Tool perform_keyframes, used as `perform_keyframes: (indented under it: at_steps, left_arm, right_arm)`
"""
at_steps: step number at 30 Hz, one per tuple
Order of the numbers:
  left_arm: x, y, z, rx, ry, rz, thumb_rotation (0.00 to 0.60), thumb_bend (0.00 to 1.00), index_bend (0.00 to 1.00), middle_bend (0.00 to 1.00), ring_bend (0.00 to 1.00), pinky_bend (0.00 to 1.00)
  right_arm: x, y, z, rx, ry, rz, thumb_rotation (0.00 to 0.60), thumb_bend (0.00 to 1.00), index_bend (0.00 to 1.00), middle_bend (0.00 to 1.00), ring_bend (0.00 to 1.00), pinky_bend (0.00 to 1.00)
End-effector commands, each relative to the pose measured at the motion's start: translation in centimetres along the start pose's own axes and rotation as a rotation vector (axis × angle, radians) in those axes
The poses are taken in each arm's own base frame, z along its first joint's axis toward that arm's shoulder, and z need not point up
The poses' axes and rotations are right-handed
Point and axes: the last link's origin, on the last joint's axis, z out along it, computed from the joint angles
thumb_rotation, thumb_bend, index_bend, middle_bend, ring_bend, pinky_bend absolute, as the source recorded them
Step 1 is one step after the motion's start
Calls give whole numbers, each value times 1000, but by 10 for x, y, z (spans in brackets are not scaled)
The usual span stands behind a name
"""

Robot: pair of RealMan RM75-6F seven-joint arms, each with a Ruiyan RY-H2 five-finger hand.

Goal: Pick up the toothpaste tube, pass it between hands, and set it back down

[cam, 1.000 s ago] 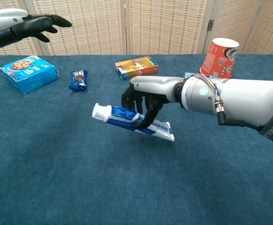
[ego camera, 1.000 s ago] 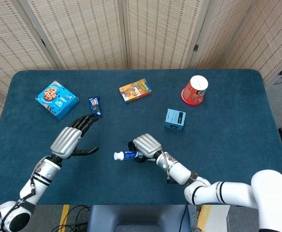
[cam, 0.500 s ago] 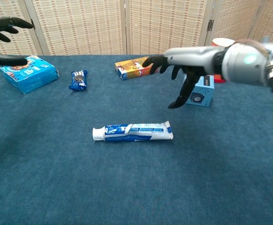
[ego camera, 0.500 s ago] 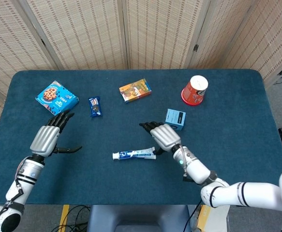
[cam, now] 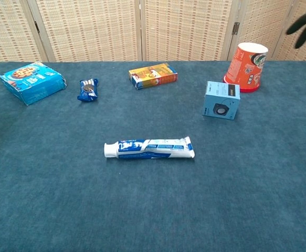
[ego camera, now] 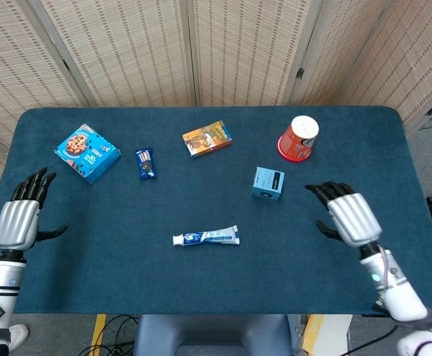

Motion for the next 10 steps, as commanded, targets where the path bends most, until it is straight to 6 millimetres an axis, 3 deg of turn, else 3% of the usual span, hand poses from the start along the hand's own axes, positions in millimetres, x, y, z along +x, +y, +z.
perform_keyframes:
  at_steps: [1, 7, 10]
  left_arm:
    - [-1, -9, -17, 20, 14, 28, 600, 0, 24, 13, 30, 145]
    - [-3, -14, -52, 46, 18, 65, 600, 0, 25, 18, 30, 144]
    - [-4, -15, -66, 59, 23, 64, 600, 0, 28, 19, 30, 144]
  right_arm:
    - [-1, 29, -48, -60, 50, -1, 600, 278, 172, 298, 208, 253]
    - [-10, 50, -98, -172, 74, 24, 600, 263, 172, 295, 208, 253]
    - [-14, 55, -111, -200, 64, 48, 600, 263, 172, 294, 207, 253]
